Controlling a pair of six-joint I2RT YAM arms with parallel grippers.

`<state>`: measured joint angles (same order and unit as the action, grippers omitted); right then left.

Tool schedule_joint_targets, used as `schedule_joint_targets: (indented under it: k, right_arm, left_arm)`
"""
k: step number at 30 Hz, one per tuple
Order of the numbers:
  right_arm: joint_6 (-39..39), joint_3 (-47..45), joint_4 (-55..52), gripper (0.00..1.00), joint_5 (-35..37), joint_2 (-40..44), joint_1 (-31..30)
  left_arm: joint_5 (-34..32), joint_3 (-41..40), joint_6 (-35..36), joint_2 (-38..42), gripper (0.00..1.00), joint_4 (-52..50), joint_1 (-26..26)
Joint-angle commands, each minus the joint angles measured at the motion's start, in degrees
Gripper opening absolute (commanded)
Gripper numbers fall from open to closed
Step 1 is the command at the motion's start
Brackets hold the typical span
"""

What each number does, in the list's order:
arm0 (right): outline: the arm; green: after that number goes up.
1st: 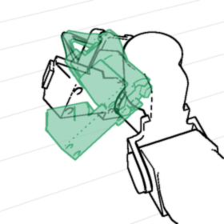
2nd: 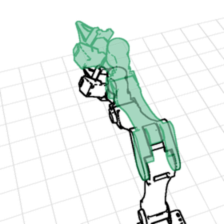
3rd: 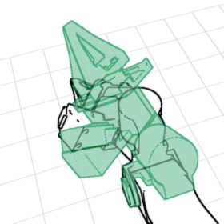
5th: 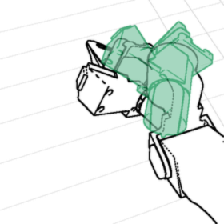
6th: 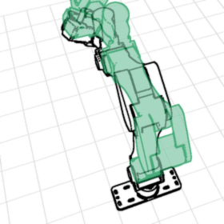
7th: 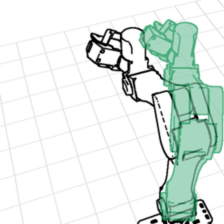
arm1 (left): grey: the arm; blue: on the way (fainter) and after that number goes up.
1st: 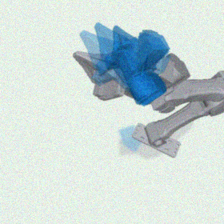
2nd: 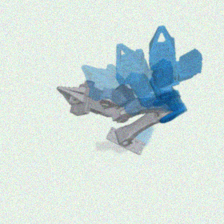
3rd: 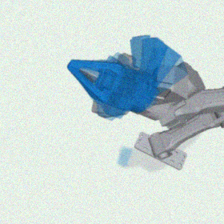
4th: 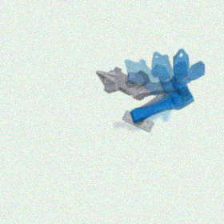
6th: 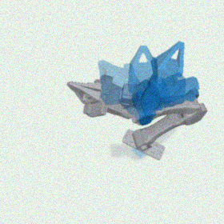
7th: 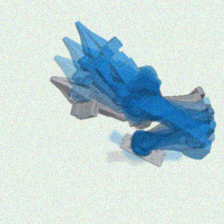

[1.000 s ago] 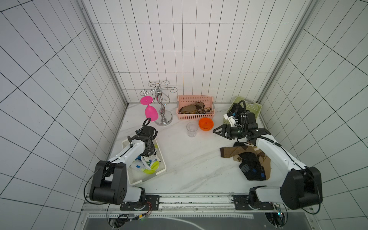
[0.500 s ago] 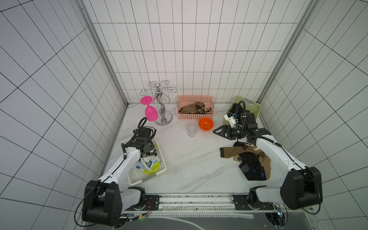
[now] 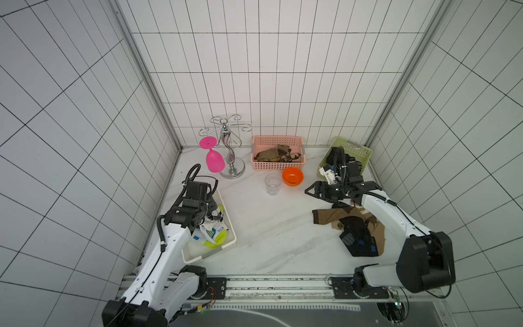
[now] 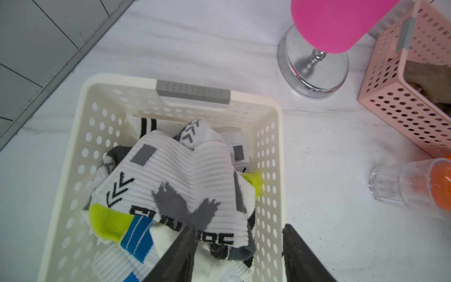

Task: Sort the socks into the basket by color
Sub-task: Place the sock in the bin, then pick up the sock at the center of the board.

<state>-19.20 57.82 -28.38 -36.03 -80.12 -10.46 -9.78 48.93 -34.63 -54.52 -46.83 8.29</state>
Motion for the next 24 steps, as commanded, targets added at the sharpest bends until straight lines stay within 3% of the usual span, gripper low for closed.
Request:
schedule_joint_targets:
  k: [1, 6, 12, 24]
  right_arm:
    - [2.2, 4.0, -6.4, 0.73, 11.2, -2.2, 0.6]
    - [2.1, 1.2, -6.6, 0.73, 18.9, -5.7, 1.3]
    - [1.4, -1.2, -5.6, 0.73, 22.9, -8.9, 0.8]
    - [-1.9, -5.5, -6.2, 0.74, 28.5, -10.1, -5.0]
  left_arm:
    - [0.0, 3.7, 1.4, 2.0, 0.58, 0.2, 1.5]
    - [-2.0, 7.5, 2.0, 1.4, 0.58, 2.6, 8.0]
    - [-3.0, 11.1, 2.0, -1.7, 0.58, 7.1, 16.0]
    - [4.2, 12.8, 2.9, -8.3, 0.58, 15.9, 20.6]
